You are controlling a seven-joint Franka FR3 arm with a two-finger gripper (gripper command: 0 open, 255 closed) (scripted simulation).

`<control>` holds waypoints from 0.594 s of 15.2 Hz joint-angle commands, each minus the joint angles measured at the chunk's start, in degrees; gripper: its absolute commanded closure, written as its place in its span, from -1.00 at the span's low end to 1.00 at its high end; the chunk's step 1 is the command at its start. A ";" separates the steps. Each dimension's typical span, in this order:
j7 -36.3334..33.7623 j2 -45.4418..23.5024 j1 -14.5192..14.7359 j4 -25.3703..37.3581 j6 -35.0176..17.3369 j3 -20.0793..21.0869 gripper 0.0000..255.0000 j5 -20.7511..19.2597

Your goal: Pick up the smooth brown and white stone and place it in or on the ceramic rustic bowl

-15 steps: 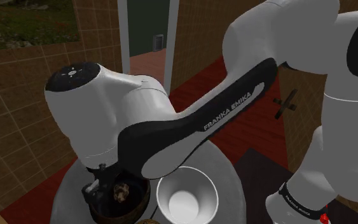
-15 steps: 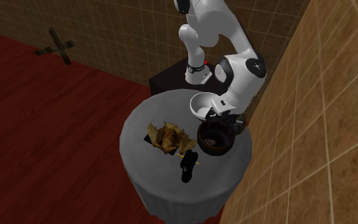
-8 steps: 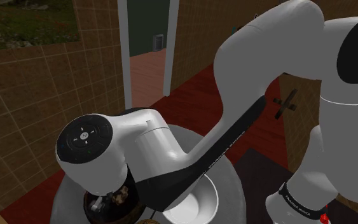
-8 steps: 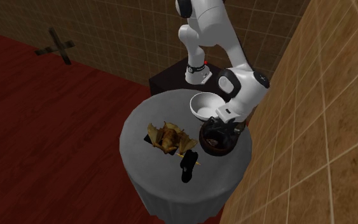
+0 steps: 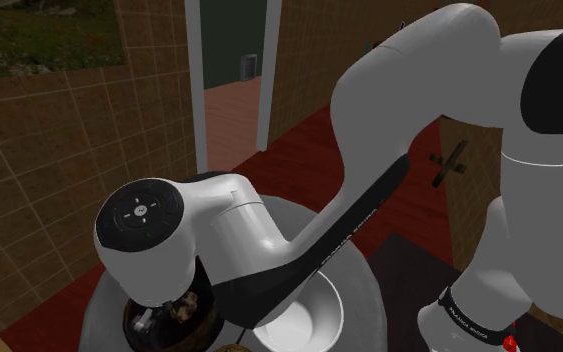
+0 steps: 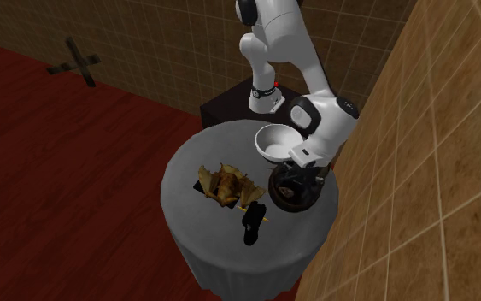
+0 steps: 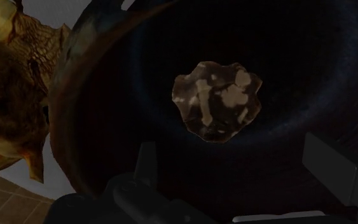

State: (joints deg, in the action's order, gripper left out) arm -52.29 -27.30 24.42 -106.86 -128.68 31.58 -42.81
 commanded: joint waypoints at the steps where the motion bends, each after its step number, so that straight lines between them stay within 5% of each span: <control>1: -0.17 -1.10 0.47 -0.73 3.62 -0.92 -1.00 -0.02; 2: -0.11 -1.06 0.63 -0.74 3.57 -1.11 -1.00 0.08; 3: 0.47 -1.66 0.52 0.23 3.75 -1.34 1.00 0.00; 9: 1.01 -1.61 0.26 0.57 3.92 -1.34 1.00 0.20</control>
State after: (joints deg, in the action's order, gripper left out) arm -51.32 -28.93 24.72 -106.26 -124.92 30.25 -42.64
